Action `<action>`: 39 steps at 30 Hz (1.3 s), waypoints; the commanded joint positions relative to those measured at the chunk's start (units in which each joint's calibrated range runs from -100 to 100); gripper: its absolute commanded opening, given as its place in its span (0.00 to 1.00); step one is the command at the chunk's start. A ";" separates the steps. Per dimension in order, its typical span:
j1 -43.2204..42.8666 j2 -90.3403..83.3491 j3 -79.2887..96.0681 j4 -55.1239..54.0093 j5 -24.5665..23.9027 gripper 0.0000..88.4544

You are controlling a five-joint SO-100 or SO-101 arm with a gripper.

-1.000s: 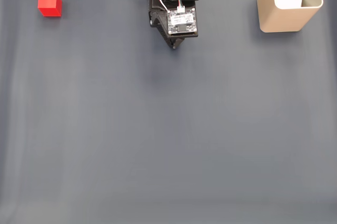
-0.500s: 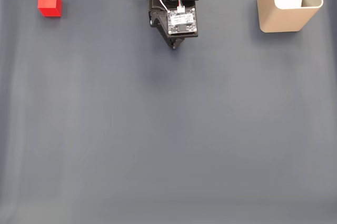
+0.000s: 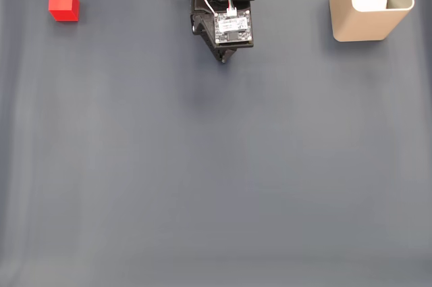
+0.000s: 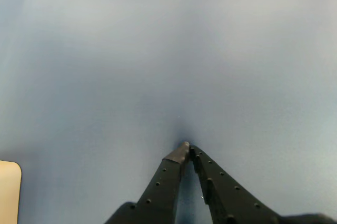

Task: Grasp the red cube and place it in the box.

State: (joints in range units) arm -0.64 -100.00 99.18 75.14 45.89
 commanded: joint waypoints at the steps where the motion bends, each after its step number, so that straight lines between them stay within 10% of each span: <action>1: -0.46 0.09 0.73 -0.67 -0.15 0.00; 14: -2.24 4.33 -7.75 -25.94 -0.63 0.00; 39: 2.59 31.76 -45.31 -19.46 -0.34 0.00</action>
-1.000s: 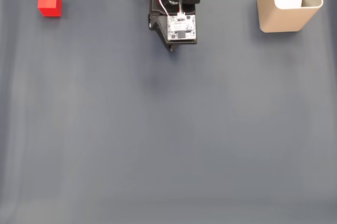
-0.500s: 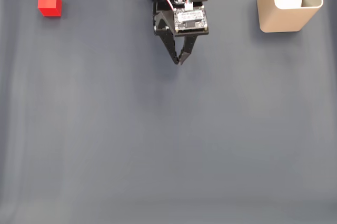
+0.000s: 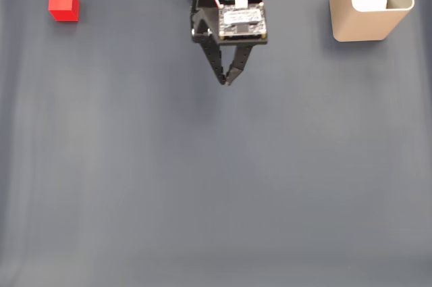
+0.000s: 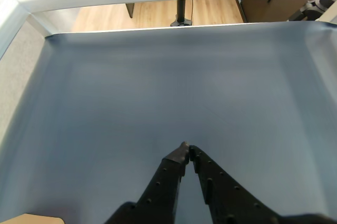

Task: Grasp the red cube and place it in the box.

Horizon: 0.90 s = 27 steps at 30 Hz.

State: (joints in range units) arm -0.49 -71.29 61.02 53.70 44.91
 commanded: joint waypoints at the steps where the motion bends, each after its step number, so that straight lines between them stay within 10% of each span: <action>1: 3.15 4.00 -8.42 2.64 0.78 0.00; 27: 26.08 26.33 -38.41 11.42 -1.76 0.00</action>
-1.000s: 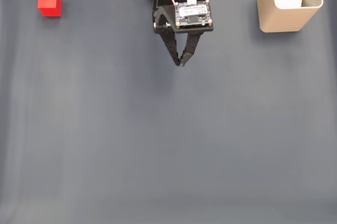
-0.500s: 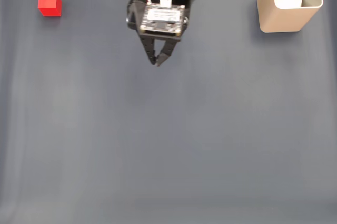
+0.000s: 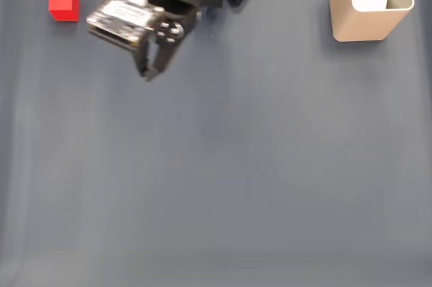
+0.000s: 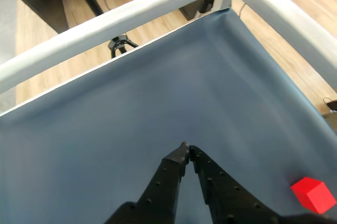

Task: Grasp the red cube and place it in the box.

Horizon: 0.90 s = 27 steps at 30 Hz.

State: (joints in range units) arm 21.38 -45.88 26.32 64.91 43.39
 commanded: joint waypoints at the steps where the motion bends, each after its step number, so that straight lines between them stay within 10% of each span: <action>1: 5.42 1.35 -3.90 0.21 -0.24 0.00; 27: 35.45 17.36 -9.18 0.79 0.20 0.00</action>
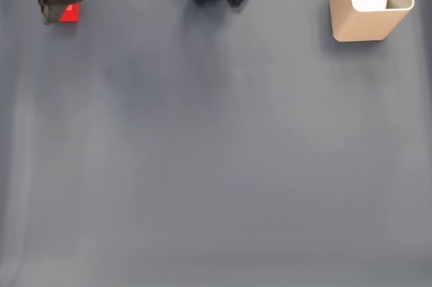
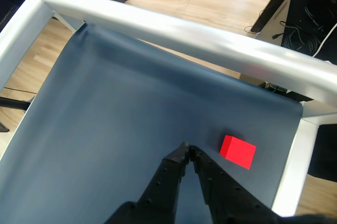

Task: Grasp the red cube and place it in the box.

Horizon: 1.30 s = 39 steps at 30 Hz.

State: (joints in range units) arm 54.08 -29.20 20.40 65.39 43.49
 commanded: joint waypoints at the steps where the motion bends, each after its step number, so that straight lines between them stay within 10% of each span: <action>1: 3.47 1.03 -3.26 0.47 0.15 0.00; 34: 19.30 -0.87 7.77 1.94 0.44 0.02; 39: 20.36 -0.96 7.68 3.91 0.54 0.15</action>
State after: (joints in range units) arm 73.39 -27.78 28.78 68.16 43.64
